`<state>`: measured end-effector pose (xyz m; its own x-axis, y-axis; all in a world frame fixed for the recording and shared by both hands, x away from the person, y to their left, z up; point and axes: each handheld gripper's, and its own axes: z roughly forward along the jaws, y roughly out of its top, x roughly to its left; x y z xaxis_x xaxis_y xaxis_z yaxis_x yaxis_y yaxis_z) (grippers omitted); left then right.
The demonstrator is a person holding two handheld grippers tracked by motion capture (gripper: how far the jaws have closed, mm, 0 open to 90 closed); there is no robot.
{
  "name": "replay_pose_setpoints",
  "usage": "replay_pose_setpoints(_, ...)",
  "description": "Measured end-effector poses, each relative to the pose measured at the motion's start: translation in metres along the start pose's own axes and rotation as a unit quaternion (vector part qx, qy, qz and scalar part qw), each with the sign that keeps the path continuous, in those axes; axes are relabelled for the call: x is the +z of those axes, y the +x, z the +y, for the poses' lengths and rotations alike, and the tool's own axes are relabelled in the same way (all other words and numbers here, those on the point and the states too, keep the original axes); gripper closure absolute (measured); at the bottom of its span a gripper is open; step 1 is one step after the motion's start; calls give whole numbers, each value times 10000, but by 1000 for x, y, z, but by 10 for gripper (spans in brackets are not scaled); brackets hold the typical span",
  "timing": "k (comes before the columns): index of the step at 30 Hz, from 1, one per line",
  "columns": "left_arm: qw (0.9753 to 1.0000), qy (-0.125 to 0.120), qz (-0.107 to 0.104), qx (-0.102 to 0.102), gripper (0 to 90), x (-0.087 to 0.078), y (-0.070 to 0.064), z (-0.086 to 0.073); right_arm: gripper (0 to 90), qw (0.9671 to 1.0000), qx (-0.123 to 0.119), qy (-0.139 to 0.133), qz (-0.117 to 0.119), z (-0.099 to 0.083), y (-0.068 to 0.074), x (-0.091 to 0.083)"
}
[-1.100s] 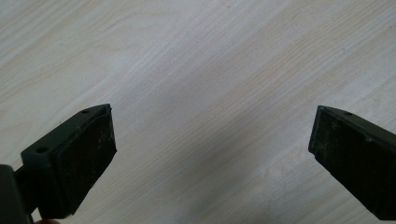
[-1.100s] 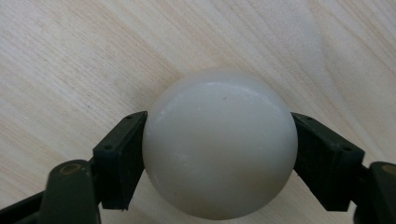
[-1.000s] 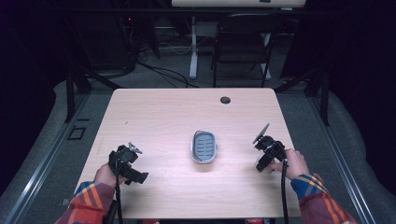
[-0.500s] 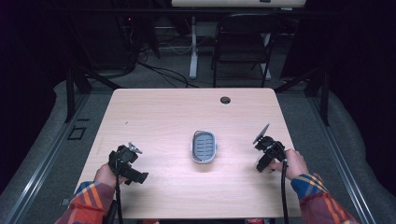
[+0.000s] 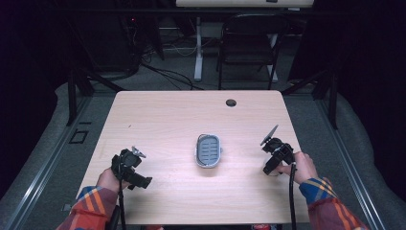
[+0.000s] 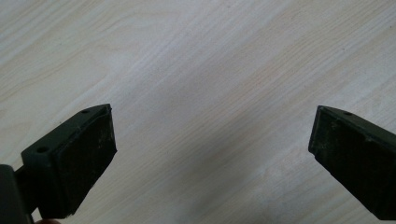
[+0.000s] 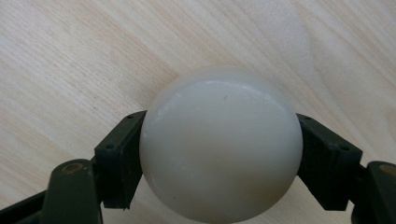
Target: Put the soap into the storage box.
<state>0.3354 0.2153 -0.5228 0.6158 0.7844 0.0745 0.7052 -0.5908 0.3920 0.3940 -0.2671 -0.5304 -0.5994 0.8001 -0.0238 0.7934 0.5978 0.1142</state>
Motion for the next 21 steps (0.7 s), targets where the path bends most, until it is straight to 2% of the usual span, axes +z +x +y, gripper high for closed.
replay_pose_setpoints(3, 10000, 2, 2, 2, 6, 0, 0, 0, 247, 9999, 66, -96, 40, 0, 2, -2)
replay_pose_setpoints(4, 10000, -15, 21, -4, 6, 0, 0, 0, 247, 10000, -74, 41, -15, 3, 1, -5)
replay_pose_setpoints(6, 10000, -13, 17, -4, 6, 0, 0, 0, 247, 10000, -35, 6, -6, 4, 2, -5)
replay_pose_setpoints(8, 10000, -20, 14, -5, 6, 0, 0, 0, 247, 9997, -175, 150, -34, 10, 2, -9)
replay_pose_setpoints(9, 10000, -20, 14, -5, 6, 0, 0, 0, 247, 10000, -86, -4, -20, 10, 4, -7)
replay_pose_setpoints(10, 10000, -17, 13, 1, 6, 0, 0, 0, 247, 9998, -165, 75, -37, 12, 4, -9)
replay_pose_setpoints(13, 10000, -25, 11, 0, 6, 0, 0, 0, 247, 9999, -149, 15, -20, 14, 6, -9)
replay_pose_setpoints(14, 10000, -31, 17, -4, 6, -1, 0, -1, 247, 9998, -218, 20, -20, 17, 8, -9)
replay_pose_setpoints(15, 10000, -29, 14, -7, 6, -1, 0, -1, 247, 9995, -280, 141, -9, 19, 9, -12)
replay_pose_setpoints(16, 10000, -30, 13, -12, 6, -1, 0, -1, 247, 9997, -239, -17, -12, 19, 11, -10)
replay_pose_setpoints(17, 10000, -30, 13, -12, 6, -1, 0, -1, 247, 9997, -239, -17, -12, 19, 11, -10)
replay_pose_setpoints(18, 10000, -31, 15, -13, 6, -1, 0, -1, 247, 9995, -293, 104, -10, 21, 12, -12)
replay_pose_setpoints(19, 10000, -35, 12, -12, 6, -1, 0, -1, 247, 9997, -239, -33, -1, 23, 14, -11)
replay_pose_setpoints(21, 10000, -35, 12, -16, 6, -1, 1, -1, 247, 9996, -290, 11, -4, 25, 16, -13)
